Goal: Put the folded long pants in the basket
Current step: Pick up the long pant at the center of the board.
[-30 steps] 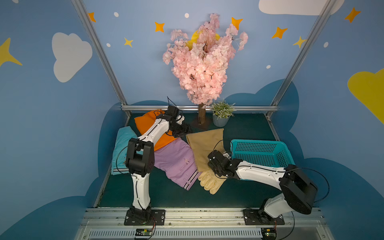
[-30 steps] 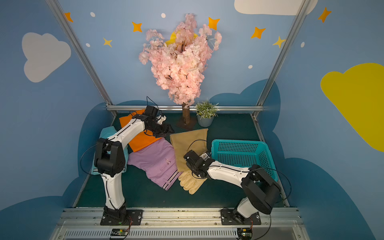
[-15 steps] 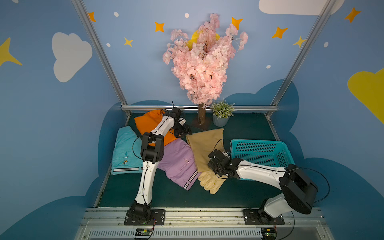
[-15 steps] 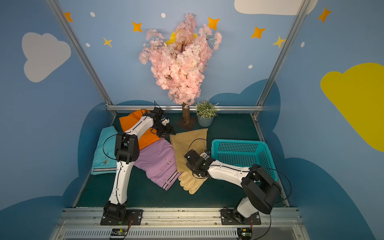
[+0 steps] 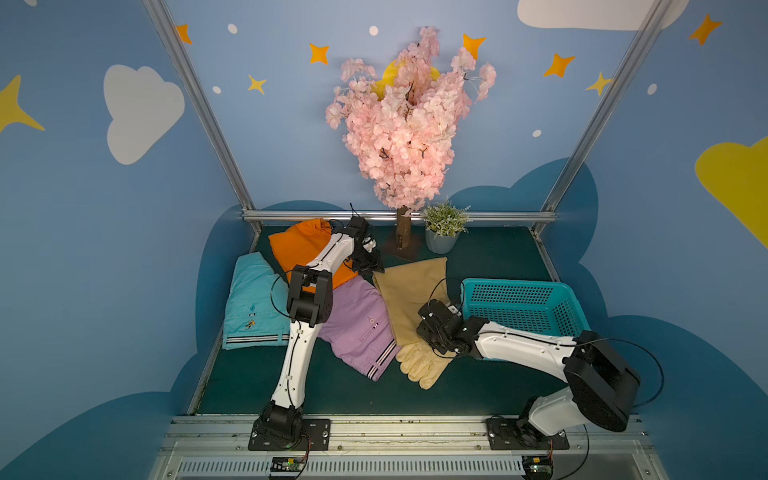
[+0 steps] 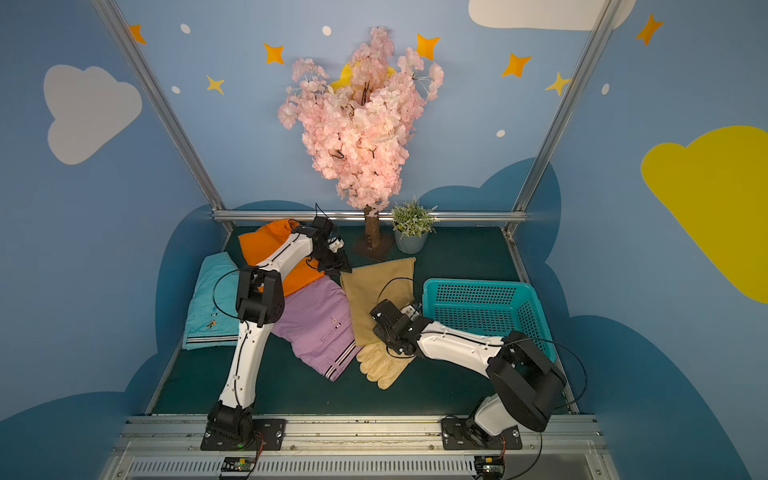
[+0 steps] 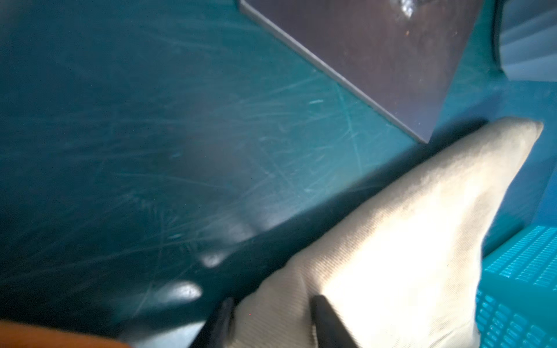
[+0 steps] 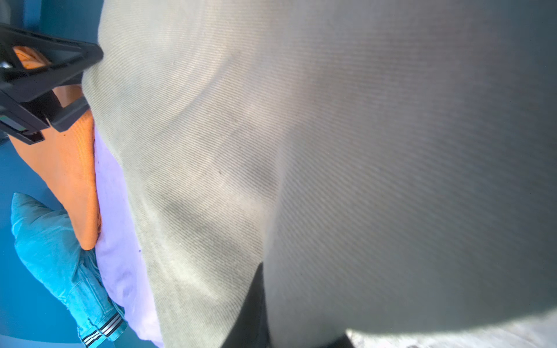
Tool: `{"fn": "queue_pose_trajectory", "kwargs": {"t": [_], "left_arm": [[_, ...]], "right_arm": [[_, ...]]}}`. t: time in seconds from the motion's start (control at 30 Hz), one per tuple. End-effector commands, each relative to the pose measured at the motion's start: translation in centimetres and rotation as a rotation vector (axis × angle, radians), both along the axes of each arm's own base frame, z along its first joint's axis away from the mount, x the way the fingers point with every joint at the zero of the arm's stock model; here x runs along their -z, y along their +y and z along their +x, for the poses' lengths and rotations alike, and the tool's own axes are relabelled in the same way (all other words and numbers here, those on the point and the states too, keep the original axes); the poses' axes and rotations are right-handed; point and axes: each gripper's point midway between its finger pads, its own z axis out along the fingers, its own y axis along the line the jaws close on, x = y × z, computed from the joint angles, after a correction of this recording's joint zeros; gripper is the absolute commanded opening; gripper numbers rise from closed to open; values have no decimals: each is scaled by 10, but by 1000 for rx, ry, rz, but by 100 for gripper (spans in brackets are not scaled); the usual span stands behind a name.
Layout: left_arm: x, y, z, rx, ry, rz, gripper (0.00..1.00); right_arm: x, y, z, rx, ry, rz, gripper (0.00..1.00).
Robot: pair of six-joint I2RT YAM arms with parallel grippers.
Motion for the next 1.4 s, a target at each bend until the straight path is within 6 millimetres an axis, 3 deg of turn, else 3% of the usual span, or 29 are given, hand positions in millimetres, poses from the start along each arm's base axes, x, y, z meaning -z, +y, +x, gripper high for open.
{"fn": "queue_pose_trajectory", "kwargs": {"t": [0.0,0.13,0.37,0.53,0.7,0.83,0.93,1.07,1.2,1.33,1.37], "left_arm": [[19,-1,-16,15,77,-4,25],[-8,12,-6,-20,31,-2,3],[-78,30,-1,-55,-73,10,3],[-131,53,-19,-87,-117,88,3],[-175,87,-65,-138,-125,153,3],[-165,123,-126,-209,-107,252,3],[-134,138,-185,-286,-30,263,2],[-87,135,-252,-350,97,196,11],[-62,138,-285,-373,154,204,40],[-94,150,-277,-407,22,289,80],[-102,156,-272,-423,-27,303,83]], "right_arm": [[2,-11,-9,-6,23,-33,0],[-7,-9,-6,-36,2,-22,0],[-49,-5,3,-139,-91,-20,0],[-100,6,3,-333,-134,-6,0],[-127,14,-8,-470,-175,46,0],[-120,24,-23,-617,-185,77,0],[-89,24,-35,-668,-116,75,0],[-39,20,-50,-721,12,47,0],[-4,13,-61,-762,101,4,0],[6,8,-65,-780,123,-7,0],[5,9,-66,-788,120,-1,0]]}}
